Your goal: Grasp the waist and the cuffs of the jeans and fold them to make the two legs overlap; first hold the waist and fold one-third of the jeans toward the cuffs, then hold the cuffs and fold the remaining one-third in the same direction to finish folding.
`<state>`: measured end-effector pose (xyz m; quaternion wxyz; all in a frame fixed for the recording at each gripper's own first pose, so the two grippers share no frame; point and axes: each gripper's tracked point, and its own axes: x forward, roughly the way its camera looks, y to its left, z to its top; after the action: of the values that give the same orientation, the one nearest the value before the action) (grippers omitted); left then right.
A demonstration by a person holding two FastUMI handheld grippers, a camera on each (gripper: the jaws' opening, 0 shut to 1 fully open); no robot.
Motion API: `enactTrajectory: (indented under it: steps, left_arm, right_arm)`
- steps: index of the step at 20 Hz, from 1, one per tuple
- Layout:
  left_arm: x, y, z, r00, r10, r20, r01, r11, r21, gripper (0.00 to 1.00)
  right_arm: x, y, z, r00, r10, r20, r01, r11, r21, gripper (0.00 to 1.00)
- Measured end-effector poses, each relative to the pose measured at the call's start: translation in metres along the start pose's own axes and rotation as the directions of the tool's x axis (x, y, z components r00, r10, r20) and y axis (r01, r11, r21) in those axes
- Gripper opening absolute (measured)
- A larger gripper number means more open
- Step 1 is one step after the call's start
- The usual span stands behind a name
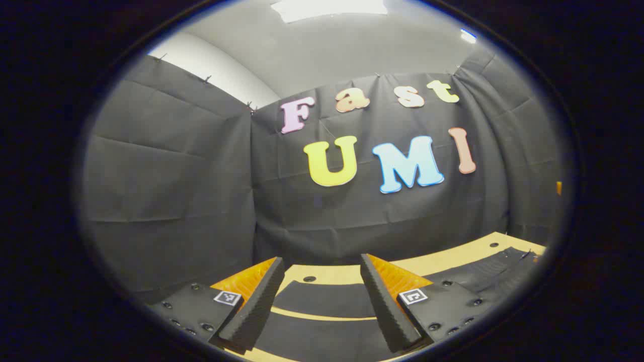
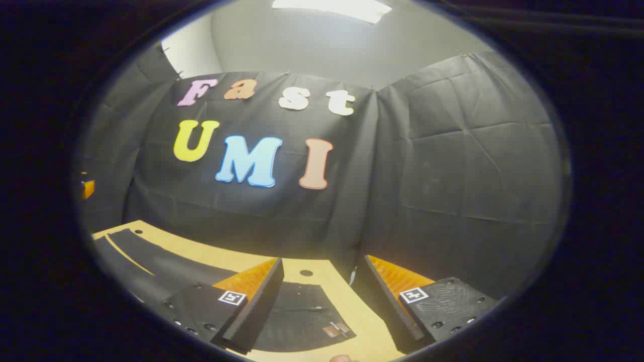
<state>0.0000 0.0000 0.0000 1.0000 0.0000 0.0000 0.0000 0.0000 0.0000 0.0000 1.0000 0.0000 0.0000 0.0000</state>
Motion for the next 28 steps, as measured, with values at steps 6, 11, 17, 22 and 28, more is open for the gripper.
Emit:
enactTrajectory:
  steps: [6, 11, 17, 22, 28]
  left_arm:
    - [0.018, 0.067, -0.021, 0.999, 0.038, -0.035, -0.039, 0.999, -0.002, 0.98]
    - [0.028, 0.087, -0.040, 0.998, 0.020, -0.056, -0.023, 0.998, -0.053, 0.98]
    - [0.036, 0.088, -0.045, 0.997, -0.039, -0.063, 0.034, 0.996, -0.078, 0.97]
    - [0.037, 0.089, -0.050, 0.997, -0.036, -0.062, 0.032, 0.998, -0.060, 0.98]
    - [0.035, 0.078, -0.079, 0.987, -0.023, -0.159, 0.002, 0.991, -0.131, 0.98]
  right_arm:
    - [-0.006, 0.012, 0.001, 0.992, -0.115, -0.044, 0.115, 0.993, 0.010, 0.94]
    - [-0.019, 0.036, 0.008, 0.990, -0.125, -0.062, 0.125, 0.992, -0.011, 0.94]
    - [-0.032, 0.052, 0.012, 0.989, -0.131, -0.063, 0.130, 0.991, -0.023, 0.94]
    - [-0.035, 0.044, 0.004, 0.986, -0.149, -0.079, 0.146, 0.988, -0.047, 0.94]
    - [-0.023, 0.036, -0.031, 0.973, -0.129, -0.191, 0.138, 0.990, 0.034, 0.94]
